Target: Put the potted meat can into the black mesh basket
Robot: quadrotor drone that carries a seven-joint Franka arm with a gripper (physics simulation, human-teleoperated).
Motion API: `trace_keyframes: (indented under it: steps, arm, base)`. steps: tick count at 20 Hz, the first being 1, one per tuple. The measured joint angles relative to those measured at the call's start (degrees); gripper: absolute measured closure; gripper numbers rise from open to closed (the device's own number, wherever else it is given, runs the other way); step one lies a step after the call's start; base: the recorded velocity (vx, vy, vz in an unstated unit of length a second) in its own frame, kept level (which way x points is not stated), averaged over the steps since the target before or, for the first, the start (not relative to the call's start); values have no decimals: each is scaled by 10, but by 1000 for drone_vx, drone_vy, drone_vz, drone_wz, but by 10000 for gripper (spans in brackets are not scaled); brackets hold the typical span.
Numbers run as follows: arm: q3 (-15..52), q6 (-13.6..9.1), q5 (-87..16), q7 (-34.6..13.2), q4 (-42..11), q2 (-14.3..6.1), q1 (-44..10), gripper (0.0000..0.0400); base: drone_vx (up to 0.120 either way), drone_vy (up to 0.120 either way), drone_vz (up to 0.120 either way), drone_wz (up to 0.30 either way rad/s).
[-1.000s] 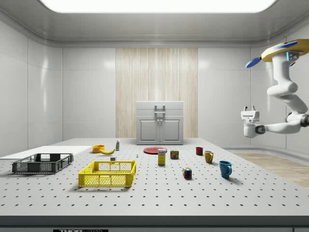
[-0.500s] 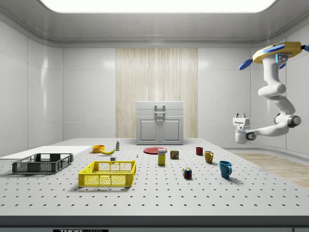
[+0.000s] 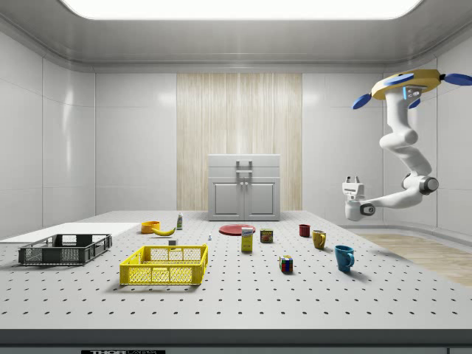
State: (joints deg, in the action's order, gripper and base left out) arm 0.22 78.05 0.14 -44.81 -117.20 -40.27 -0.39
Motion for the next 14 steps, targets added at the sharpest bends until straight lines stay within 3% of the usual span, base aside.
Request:
trace_keyframes:
  steps: [14]
  arm:
    - [1,4,0,0,0,-2,-1,0]
  base:
    - [120,-120,0,0]
